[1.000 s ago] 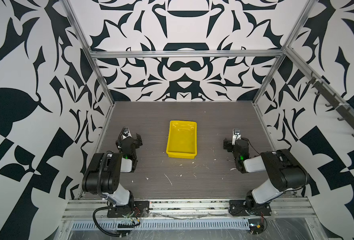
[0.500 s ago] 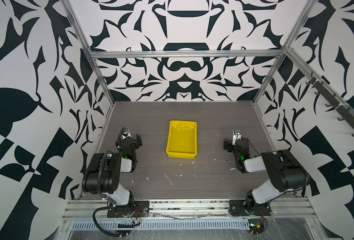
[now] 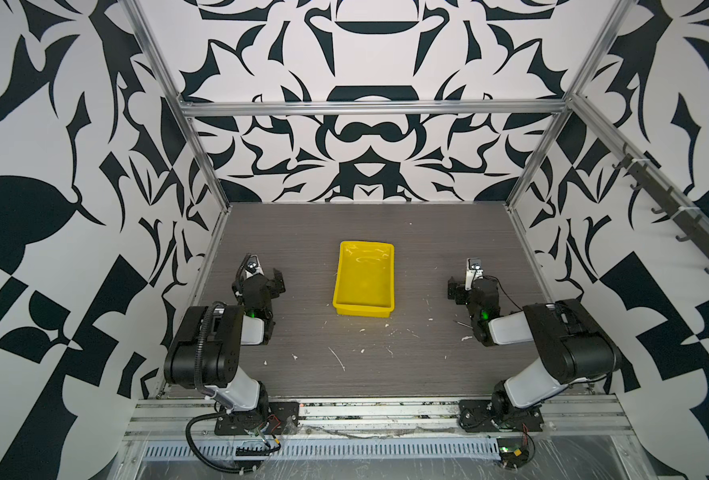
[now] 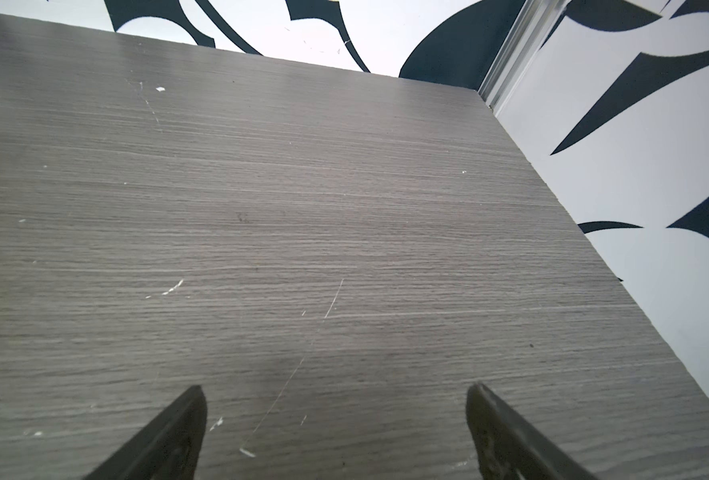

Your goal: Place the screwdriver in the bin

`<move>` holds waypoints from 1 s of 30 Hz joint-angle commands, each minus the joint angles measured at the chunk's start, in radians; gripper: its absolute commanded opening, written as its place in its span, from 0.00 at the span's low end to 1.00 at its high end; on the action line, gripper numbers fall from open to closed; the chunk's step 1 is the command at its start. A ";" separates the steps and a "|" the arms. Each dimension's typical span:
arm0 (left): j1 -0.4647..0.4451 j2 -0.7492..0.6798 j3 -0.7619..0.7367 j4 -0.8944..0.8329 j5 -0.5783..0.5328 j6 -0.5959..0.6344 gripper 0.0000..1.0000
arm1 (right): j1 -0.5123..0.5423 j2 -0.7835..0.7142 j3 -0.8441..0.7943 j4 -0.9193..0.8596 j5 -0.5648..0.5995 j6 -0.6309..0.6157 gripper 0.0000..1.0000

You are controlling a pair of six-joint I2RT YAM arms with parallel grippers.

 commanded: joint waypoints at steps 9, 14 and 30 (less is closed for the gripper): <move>-0.030 -0.162 0.027 -0.157 0.030 0.046 1.00 | 0.015 -0.040 -0.016 0.086 0.059 0.014 1.00; -0.067 -0.393 0.238 -0.743 0.033 -0.047 1.00 | 0.017 -0.029 -0.006 0.076 0.075 0.014 1.00; -0.125 -0.465 0.372 -1.277 0.373 -0.278 1.00 | 0.053 -0.175 -0.152 0.236 0.213 0.028 1.00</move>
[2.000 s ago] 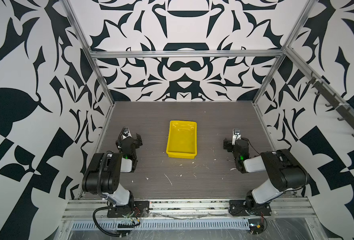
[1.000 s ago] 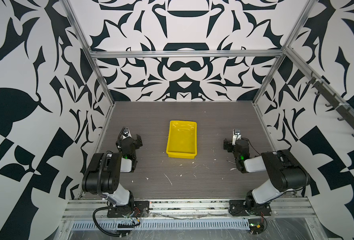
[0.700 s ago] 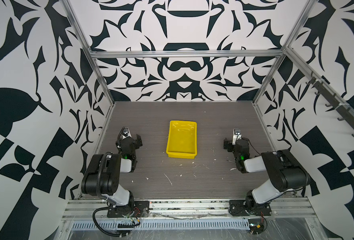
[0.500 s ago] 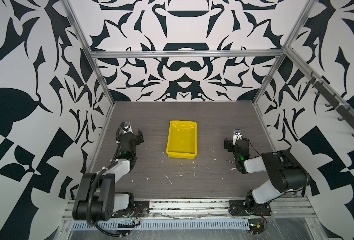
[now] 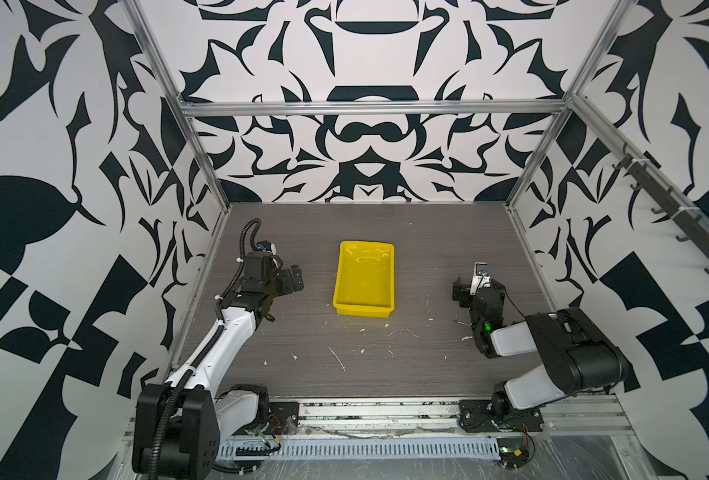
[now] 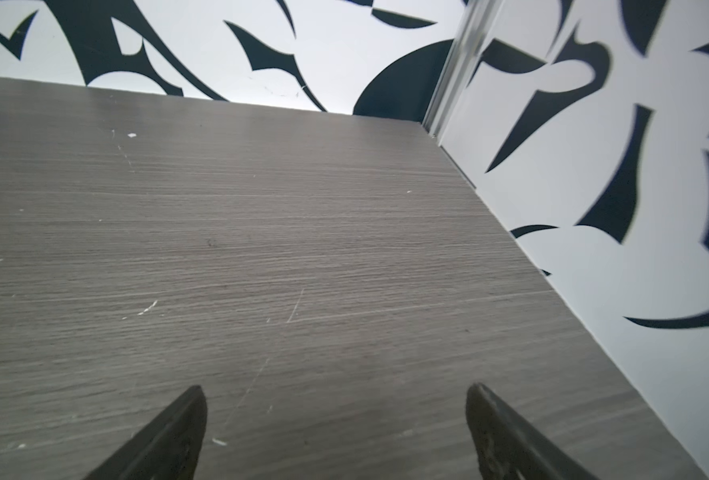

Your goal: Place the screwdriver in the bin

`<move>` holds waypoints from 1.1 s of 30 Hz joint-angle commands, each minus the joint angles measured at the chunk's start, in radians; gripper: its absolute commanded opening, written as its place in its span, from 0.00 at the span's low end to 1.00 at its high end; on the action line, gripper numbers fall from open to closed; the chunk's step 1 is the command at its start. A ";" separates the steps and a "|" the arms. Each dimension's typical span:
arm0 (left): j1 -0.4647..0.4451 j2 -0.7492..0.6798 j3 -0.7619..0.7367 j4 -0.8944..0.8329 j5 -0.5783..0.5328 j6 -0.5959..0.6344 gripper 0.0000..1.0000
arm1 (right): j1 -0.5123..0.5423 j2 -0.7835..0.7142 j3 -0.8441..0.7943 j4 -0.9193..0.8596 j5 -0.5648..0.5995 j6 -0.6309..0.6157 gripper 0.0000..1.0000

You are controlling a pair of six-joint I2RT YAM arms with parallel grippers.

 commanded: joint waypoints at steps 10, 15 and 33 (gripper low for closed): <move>0.003 -0.095 -0.040 -0.051 0.061 -0.041 1.00 | 0.015 -0.634 0.488 -1.648 0.381 0.750 1.00; 0.006 -0.131 -0.053 -0.074 0.001 -0.075 1.00 | 0.013 -0.784 0.451 -1.761 0.189 0.819 0.99; 0.023 -0.240 -0.123 -0.267 -0.479 -0.448 1.00 | 0.009 -0.859 0.210 -1.647 -0.220 1.541 0.95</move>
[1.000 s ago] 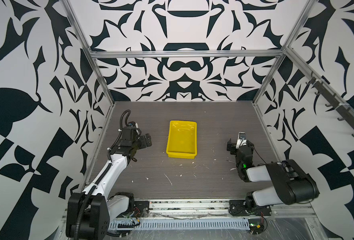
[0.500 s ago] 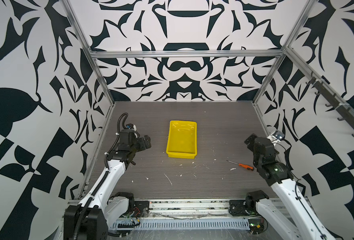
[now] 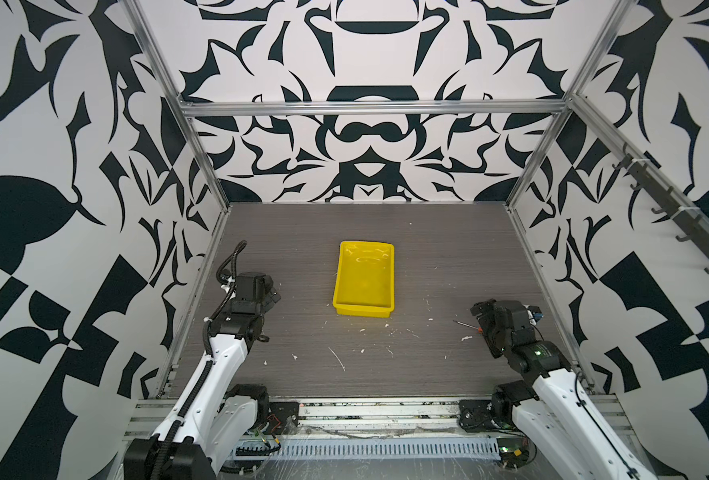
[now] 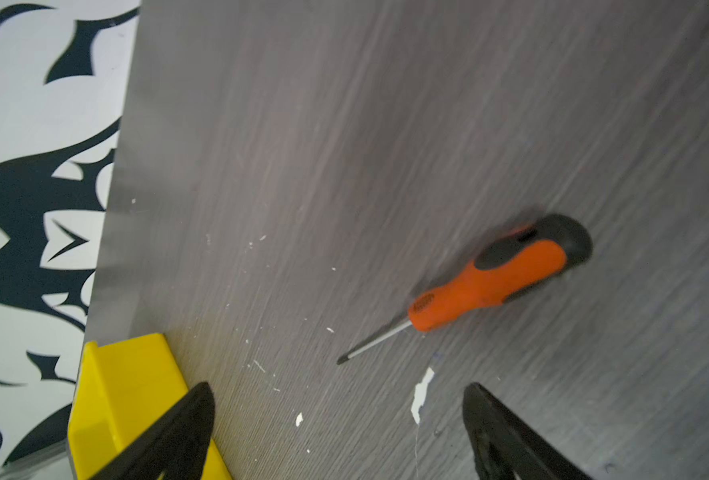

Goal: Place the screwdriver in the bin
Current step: 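Position the right gripper above the orange-handled screwdriver, then lower the right gripper and close it on the screwdriver handle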

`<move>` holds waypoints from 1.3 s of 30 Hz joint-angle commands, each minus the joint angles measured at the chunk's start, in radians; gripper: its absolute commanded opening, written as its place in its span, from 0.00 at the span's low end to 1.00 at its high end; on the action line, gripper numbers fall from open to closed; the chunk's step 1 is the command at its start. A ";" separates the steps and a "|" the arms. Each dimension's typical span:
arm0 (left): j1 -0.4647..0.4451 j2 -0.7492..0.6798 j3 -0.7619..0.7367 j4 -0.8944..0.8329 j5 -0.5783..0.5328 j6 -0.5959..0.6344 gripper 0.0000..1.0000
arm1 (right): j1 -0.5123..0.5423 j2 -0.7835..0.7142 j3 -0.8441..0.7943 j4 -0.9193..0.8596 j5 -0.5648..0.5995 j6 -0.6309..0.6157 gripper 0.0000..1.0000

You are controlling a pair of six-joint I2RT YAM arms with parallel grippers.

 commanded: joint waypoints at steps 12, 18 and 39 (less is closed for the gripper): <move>0.003 0.009 -0.007 -0.045 -0.054 -0.060 1.00 | -0.020 -0.039 0.021 -0.079 0.213 0.099 0.77; 0.003 0.028 -0.009 -0.021 -0.026 -0.045 1.00 | -0.041 0.085 0.115 -0.149 0.177 0.066 0.76; 0.003 0.077 0.016 -0.030 -0.013 -0.043 1.00 | -0.215 0.478 0.198 -0.097 -0.101 0.009 0.93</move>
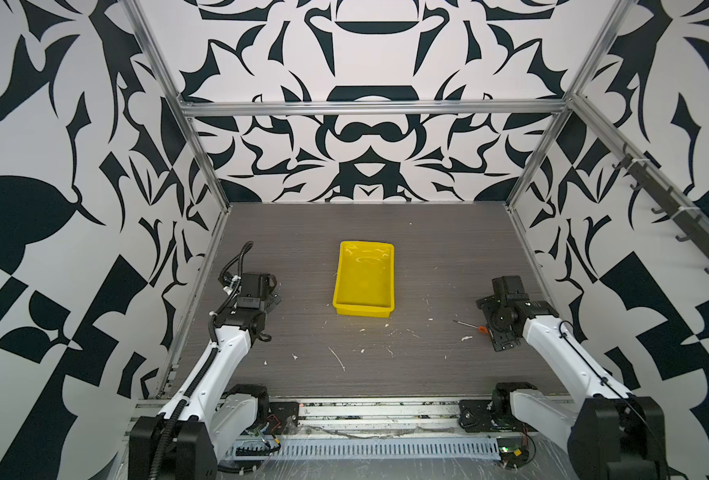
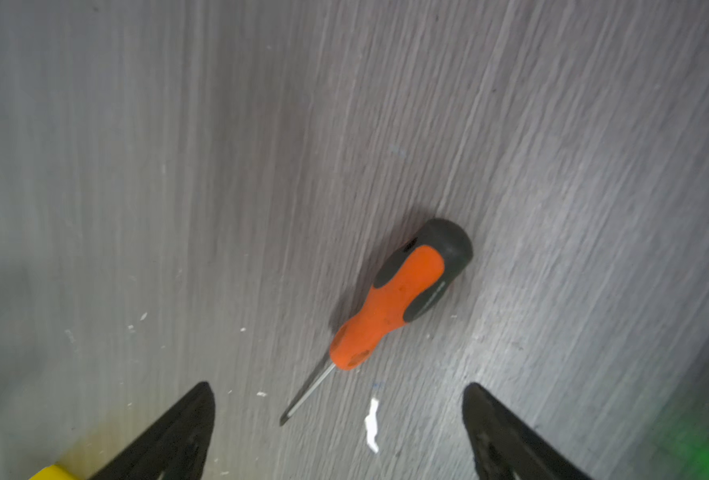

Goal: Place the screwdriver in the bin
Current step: 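Lower the right gripper and close it on the screwdriver handle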

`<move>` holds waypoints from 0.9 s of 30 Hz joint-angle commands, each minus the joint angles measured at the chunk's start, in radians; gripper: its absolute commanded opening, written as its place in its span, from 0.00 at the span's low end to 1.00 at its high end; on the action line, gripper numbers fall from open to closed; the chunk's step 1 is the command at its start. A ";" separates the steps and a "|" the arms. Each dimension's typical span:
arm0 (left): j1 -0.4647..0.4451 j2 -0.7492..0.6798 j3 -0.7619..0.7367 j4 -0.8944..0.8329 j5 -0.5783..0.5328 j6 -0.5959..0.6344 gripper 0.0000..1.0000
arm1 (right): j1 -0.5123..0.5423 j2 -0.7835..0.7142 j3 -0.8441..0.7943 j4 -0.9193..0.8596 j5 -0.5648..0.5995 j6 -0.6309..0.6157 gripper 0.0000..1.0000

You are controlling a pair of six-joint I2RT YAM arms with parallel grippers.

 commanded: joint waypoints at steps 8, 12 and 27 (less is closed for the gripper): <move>0.003 -0.062 -0.015 0.006 0.012 -0.005 1.00 | -0.071 0.110 -0.014 0.064 -0.097 0.027 0.87; 0.003 -0.085 -0.024 0.009 0.011 -0.004 1.00 | -0.099 0.123 -0.035 0.093 -0.086 0.049 0.75; 0.003 -0.117 -0.115 0.257 0.293 0.112 1.00 | -0.156 0.323 -0.046 0.186 -0.173 0.016 0.36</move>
